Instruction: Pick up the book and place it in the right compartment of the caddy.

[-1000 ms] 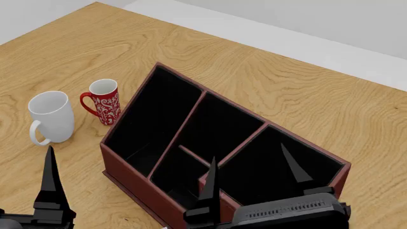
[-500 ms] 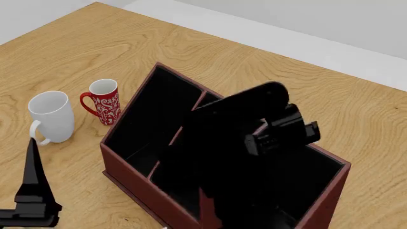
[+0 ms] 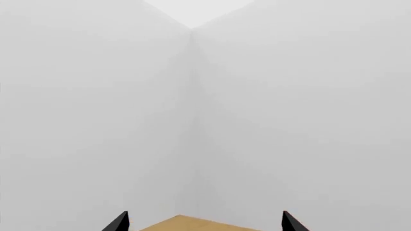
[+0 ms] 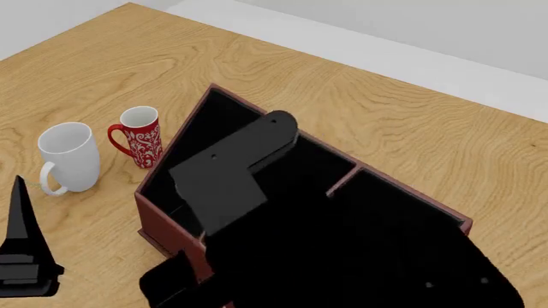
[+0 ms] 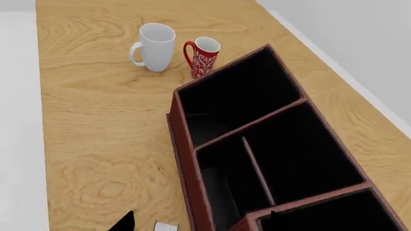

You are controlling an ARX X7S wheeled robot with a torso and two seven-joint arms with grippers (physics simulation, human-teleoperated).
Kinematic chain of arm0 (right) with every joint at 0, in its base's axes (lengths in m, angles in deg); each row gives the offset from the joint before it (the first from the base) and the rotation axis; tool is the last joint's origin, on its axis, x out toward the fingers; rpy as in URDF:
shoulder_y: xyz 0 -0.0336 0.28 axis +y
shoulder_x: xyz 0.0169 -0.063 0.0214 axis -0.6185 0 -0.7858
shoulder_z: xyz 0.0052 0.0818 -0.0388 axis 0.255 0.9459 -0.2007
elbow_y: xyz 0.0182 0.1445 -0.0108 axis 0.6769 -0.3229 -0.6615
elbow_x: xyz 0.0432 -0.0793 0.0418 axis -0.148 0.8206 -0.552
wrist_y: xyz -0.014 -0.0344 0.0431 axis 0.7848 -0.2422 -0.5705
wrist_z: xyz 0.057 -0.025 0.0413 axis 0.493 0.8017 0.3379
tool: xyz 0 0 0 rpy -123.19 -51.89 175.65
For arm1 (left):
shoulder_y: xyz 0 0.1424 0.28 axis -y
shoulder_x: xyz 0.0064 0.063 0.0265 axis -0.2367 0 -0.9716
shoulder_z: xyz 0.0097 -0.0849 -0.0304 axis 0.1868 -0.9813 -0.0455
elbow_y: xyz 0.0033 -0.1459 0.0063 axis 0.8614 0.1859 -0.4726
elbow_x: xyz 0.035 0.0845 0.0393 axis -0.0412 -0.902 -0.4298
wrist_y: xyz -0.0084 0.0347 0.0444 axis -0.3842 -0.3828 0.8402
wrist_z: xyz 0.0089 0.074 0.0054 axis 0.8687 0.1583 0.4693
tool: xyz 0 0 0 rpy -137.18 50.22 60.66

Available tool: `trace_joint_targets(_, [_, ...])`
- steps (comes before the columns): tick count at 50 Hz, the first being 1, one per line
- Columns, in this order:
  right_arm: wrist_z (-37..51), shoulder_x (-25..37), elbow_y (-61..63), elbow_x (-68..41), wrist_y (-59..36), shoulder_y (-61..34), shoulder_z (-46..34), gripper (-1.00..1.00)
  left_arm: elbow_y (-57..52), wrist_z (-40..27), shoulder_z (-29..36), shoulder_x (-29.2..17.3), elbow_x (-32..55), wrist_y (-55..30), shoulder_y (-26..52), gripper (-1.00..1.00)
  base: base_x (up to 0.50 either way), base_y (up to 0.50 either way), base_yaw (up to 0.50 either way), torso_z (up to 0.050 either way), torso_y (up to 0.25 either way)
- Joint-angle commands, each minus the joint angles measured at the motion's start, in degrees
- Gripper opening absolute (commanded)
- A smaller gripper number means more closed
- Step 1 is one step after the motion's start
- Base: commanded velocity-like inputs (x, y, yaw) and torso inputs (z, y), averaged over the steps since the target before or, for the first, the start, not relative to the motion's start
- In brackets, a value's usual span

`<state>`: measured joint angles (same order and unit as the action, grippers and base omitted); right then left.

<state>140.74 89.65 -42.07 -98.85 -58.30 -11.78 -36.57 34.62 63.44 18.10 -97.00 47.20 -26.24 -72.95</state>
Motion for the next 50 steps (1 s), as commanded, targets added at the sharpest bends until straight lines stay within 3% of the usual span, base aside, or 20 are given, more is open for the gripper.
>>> trace_joint_targets(1, [5.5,1.1,-5.1,-15.9,2.4,-2.5,-5.9,1.00,0.1,-0.2,-0.4,-0.3,0.6,0.3,0.1,1.00,0.00,0.00,0.00,0.000,0.000])
trace_joint_targets(16, [1.5,0.7,-6.4,-13.7,2.3,3.4,-8.5,1.00,-0.5,-0.6,-0.3,-0.6,1.0,0.0,0.0,1.00,0.00,0.00,0.00,0.000,0.000])
trace_joint_targets(33, [-19.1,-0.5,-10.2,9.6,0.4,7.8,-3.8,1.00,-0.5,-0.8,-0.4,-0.9,1.6,0.1,0.1,1.00,0.00,0.00,0.00,0.000,0.000])
trace_joint_targets(50, [-35.0,-0.3,-14.3,26.5,6.6,9.3,-9.0,1.00,-0.4,-1.1,-0.2,-1.2,1.9,0.2,0.2,1.00,0.00,0.00,0.00,0.000,0.000])
